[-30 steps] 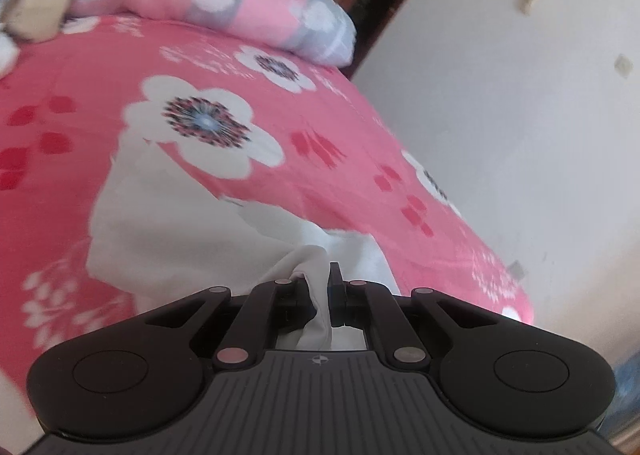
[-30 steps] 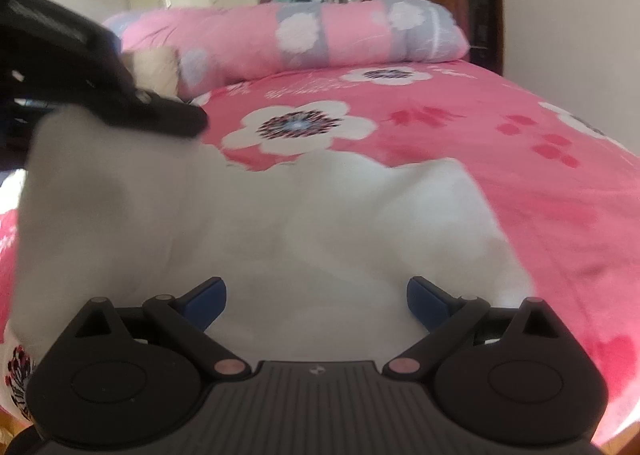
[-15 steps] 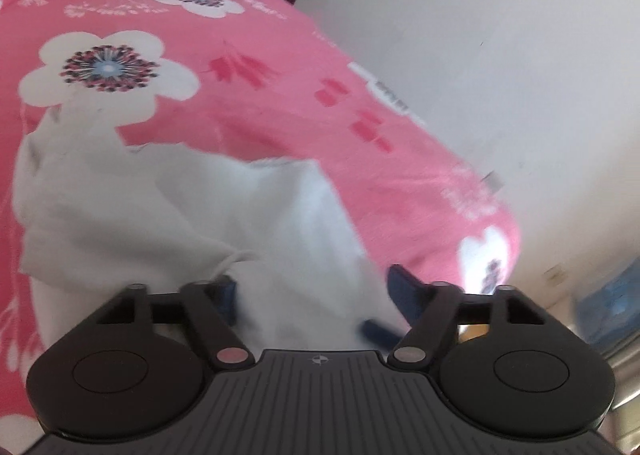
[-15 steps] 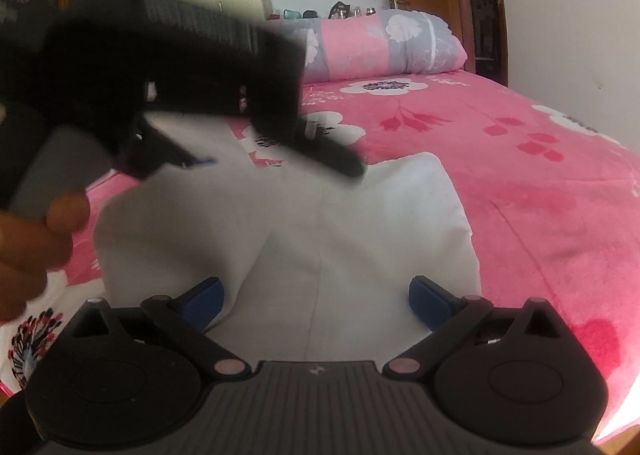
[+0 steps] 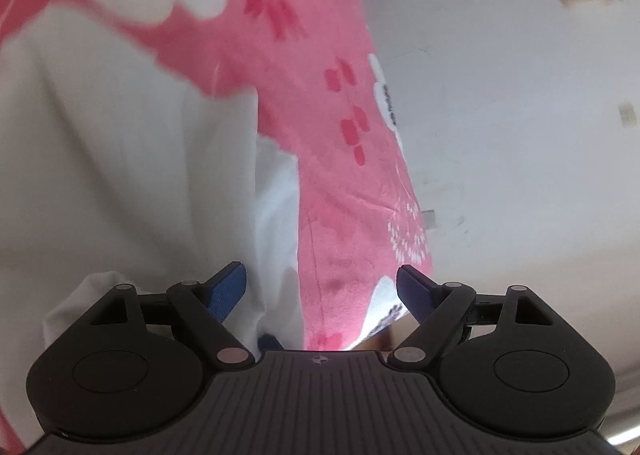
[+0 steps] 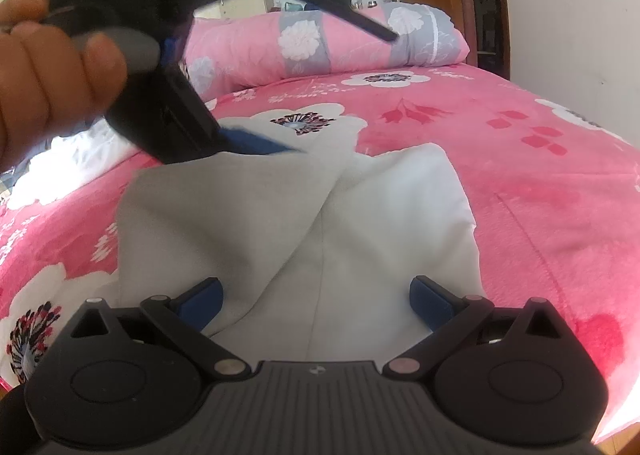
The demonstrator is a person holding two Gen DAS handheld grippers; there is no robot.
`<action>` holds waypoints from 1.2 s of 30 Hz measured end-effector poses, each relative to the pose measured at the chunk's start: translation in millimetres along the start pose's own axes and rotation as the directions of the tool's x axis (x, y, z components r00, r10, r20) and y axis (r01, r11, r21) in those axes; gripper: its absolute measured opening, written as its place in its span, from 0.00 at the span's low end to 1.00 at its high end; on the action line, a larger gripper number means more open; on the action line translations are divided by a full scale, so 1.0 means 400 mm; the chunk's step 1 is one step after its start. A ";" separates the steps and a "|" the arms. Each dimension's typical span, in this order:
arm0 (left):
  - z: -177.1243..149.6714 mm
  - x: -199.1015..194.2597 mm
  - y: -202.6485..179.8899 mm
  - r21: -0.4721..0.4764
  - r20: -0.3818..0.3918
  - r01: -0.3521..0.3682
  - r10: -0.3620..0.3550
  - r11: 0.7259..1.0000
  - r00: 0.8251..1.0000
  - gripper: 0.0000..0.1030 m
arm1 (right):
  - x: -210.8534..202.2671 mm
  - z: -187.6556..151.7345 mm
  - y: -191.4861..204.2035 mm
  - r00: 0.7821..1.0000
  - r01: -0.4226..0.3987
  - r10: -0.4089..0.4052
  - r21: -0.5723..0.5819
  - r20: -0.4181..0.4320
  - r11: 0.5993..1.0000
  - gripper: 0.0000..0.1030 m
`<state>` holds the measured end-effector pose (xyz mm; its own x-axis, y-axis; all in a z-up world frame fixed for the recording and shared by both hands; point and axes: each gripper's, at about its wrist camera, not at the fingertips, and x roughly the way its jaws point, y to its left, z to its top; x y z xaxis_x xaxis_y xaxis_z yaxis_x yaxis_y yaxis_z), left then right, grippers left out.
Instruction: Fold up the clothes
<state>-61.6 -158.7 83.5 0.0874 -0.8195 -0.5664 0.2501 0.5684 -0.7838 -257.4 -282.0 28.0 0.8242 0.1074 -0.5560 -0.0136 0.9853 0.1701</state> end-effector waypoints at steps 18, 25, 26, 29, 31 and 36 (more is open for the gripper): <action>-0.279 -0.262 0.022 0.503 0.328 -0.250 0.084 0.828 0.941 0.88 | -0.062 0.049 -0.037 0.998 -0.037 0.033 0.081 0.057 0.996 0.99; -0.416 -0.200 0.074 0.615 0.391 -0.394 0.170 0.683 0.905 0.77 | -0.096 0.087 -0.045 0.991 -0.132 0.125 0.239 0.042 0.962 0.99; -0.427 -0.186 0.080 0.625 0.394 -0.399 0.170 0.671 0.903 0.73 | -0.100 0.090 -0.032 0.991 -0.136 0.131 0.237 0.038 0.962 0.99; -0.443 -0.177 0.105 0.636 0.382 -0.383 0.158 0.670 0.911 0.64 | -0.103 0.103 0.031 0.993 -0.114 0.113 0.160 0.018 0.980 0.98; -0.444 -0.171 0.127 0.636 0.372 -0.371 0.152 0.677 0.916 0.57 | -0.098 0.112 0.081 0.997 -0.080 0.079 0.079 0.012 0.994 0.98; -0.456 -0.167 0.154 0.660 0.364 -0.354 0.131 0.662 0.922 0.53 | -0.047 0.126 0.186 1.000 -0.005 0.003 -0.122 -0.011 0.993 0.93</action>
<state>-228.1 -55.5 26.7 0.4639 -0.7081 -0.5323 0.7713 0.6184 -0.1504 -245.2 -217.4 92.1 0.8181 0.1122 -0.5640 -0.0863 0.9936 0.0725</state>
